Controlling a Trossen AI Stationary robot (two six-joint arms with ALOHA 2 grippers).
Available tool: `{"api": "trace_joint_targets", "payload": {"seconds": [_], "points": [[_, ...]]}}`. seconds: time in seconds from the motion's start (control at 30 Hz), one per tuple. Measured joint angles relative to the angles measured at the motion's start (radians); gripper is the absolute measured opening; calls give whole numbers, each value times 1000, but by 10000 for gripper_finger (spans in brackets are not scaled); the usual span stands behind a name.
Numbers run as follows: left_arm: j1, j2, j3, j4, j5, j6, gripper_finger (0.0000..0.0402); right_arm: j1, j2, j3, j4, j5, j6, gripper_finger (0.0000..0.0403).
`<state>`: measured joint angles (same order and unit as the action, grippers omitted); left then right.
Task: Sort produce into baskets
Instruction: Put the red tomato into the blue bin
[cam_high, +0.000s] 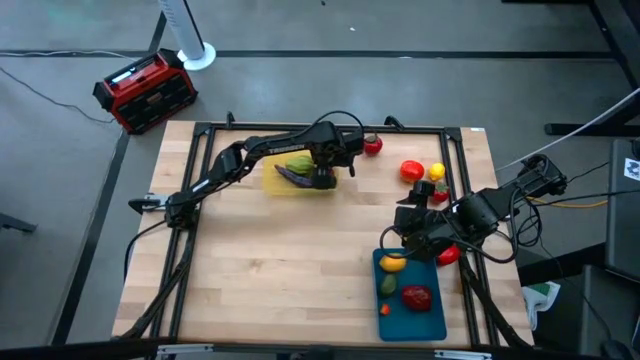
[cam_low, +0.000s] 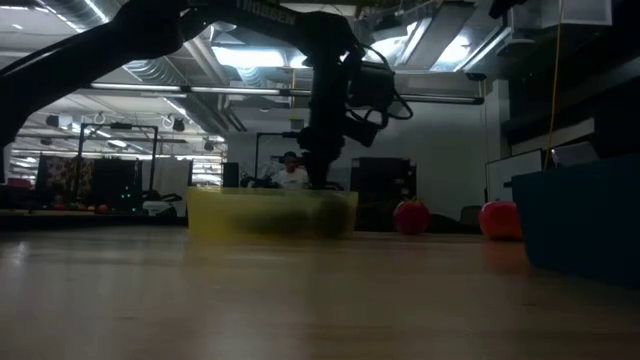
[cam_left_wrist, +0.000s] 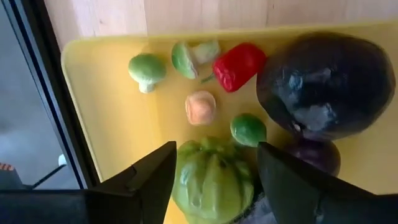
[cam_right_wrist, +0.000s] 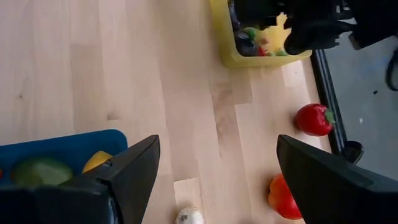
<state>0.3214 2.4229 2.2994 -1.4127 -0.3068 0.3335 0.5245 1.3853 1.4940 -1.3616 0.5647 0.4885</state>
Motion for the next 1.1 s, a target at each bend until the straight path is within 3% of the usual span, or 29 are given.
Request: {"api": "trace_joint_targets", "payload": {"seconds": [0.23, 0.6, 0.93, 1.1], "points": [[6, -27, 4, -45, 39, -29, 223, -107, 0, 0, -1, 6, -34, 319], [79, -157, 5, 49, 427, -32, 223, -392, 0, 0, 5, -9, -269, 319], [122, -226, -1, 127, 467, -37, 223, -719, 0, 0, 156, -110, -452, 319], [125, -226, -1, 186, 579, -13, 223, -858, 0, 0, 306, -130, -500, 319]]}}
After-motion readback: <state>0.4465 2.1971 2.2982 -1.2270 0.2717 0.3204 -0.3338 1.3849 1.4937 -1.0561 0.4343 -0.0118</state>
